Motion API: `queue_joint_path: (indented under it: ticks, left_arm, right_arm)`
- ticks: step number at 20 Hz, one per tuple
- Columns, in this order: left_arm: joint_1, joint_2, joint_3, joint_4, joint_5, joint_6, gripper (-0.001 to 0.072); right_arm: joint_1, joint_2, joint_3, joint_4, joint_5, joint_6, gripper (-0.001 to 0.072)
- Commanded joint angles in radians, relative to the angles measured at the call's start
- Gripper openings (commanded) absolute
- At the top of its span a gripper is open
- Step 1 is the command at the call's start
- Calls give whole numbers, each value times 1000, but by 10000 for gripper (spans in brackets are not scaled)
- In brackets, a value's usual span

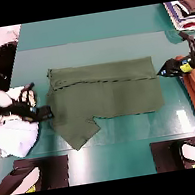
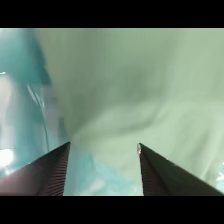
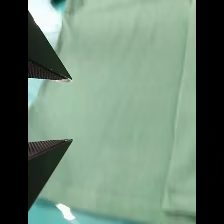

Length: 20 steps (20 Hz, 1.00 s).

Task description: Fold the shirts.

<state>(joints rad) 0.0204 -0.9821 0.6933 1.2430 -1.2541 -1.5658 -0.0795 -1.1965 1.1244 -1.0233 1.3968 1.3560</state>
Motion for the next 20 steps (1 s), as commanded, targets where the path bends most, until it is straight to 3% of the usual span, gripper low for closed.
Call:
queue_joint_path:
  ticks: [1, 6, 12, 13, 14, 17, 20]
  left_arm:
    - [1, 138, -201, -25, 11, -58, 491]
    - [1, 142, -288, -135, 182, -50, 491]
    - [-38, 141, -327, -238, 269, -5, 484]
    - [-44, 141, -325, -238, 267, -5, 300]
    - [-44, 141, -320, -240, 250, -4, 32]
    - [-44, 144, -264, -230, 181, 1, 28]
    - [-45, 158, -187, -223, 142, 10, 28]
  right_arm:
    - [-7, 108, -72, 35, -32, -15, 410]
    - [-7, 152, -72, 35, -36, -15, 410]
    - [-7, 161, -72, 37, -30, -14, 410]
    - [-10, 161, -72, 32, -16, -14, 410]
    - [-23, 161, -72, 26, 2, -14, 410]
    - [-112, 160, -73, 4, 86, -7, 410]
    - [-182, 173, -136, -210, 135, 71, 411]
